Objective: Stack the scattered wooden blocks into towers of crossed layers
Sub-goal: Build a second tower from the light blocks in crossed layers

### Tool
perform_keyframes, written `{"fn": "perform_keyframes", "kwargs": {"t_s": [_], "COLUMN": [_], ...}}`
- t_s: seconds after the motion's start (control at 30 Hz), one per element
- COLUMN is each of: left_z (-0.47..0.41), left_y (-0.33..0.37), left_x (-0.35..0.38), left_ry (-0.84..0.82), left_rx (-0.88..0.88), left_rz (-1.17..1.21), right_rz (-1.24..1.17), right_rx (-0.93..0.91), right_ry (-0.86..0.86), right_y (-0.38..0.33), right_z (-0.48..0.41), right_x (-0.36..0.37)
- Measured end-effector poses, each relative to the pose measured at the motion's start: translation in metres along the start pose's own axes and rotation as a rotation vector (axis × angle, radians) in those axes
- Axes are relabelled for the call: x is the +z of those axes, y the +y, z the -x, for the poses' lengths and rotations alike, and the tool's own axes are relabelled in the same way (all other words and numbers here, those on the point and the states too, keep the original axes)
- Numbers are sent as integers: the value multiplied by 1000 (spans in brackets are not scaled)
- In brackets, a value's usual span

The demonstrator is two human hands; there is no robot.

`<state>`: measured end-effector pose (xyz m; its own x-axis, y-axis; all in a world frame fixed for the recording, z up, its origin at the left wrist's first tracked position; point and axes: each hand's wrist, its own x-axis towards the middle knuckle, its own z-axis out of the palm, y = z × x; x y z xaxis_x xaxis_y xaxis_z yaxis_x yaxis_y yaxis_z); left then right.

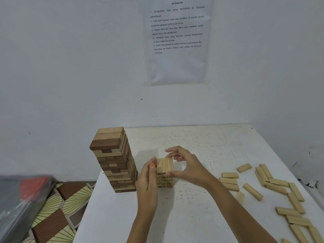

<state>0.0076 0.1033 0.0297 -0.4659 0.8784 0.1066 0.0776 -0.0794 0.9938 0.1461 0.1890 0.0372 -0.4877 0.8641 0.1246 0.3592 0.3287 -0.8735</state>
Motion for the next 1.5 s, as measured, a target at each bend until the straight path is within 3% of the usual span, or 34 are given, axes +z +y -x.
{"fn": "perform_keyframes", "kwargs": {"t_s": [0.7, 0.83, 0.97, 1.13, 1.5], "left_z": [5, 6, 6, 7, 6], "left_y": [0, -3, -7, -6, 2], "left_x": [-1, 0, 5, 9, 14], "left_ry": [3, 21, 1, -53, -129], "left_rx": [12, -2, -134, -337, -325], "left_rz": [-73, -53, 37, 172, 176], "right_rz": [4, -282, -595, -714, -729], "right_rx": [43, 173, 372, 486, 477], "right_ry": [6, 123, 276, 268, 193], "right_y": [1, 1, -1, -10, -22], "right_z": [8, 19, 29, 35, 23], "right_x": [4, 10, 35, 61, 83]}}
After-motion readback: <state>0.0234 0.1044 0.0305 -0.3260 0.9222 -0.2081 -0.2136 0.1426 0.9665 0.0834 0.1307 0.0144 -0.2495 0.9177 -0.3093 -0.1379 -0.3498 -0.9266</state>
